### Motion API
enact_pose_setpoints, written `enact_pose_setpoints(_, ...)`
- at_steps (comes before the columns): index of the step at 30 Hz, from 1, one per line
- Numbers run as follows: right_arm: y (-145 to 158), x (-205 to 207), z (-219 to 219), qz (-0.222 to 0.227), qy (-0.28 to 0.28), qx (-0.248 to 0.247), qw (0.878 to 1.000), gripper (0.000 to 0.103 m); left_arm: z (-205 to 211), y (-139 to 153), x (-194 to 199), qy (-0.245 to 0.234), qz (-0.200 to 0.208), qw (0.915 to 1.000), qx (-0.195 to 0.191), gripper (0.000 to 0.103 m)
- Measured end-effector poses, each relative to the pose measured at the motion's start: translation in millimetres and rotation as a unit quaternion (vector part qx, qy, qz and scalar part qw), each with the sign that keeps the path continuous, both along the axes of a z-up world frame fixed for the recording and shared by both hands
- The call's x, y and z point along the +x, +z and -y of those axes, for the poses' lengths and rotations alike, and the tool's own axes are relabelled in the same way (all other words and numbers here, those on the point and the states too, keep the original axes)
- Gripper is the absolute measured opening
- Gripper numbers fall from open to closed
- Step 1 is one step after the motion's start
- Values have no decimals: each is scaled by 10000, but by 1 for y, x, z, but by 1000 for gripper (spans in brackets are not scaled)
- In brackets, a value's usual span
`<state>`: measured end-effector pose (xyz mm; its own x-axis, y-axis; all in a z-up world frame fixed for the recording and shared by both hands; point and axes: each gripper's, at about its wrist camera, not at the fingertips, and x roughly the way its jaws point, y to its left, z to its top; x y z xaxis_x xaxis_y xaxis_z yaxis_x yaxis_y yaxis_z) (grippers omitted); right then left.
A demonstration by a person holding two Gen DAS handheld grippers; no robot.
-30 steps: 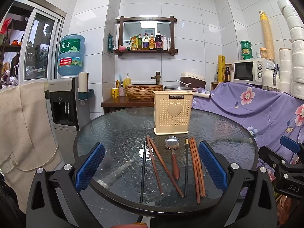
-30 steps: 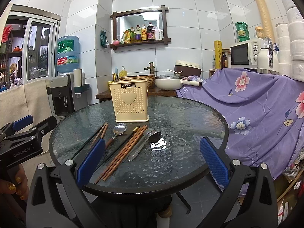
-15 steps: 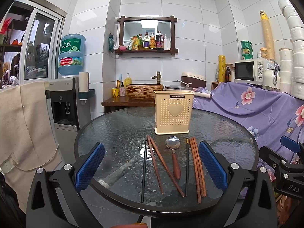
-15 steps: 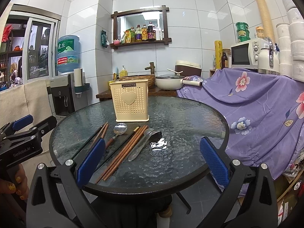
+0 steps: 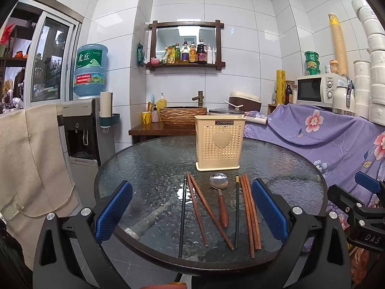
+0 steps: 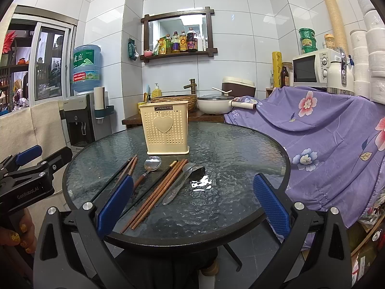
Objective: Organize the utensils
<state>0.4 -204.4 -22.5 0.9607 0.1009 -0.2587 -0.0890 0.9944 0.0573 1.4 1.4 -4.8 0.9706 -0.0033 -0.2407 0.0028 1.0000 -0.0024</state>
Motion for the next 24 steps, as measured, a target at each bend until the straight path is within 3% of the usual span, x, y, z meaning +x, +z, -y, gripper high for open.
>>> enact_pose_setpoints(24,-1,1,-2,-26,-14,9,10000,98,-1,-1,0,-4,-7,10000,-2,97)
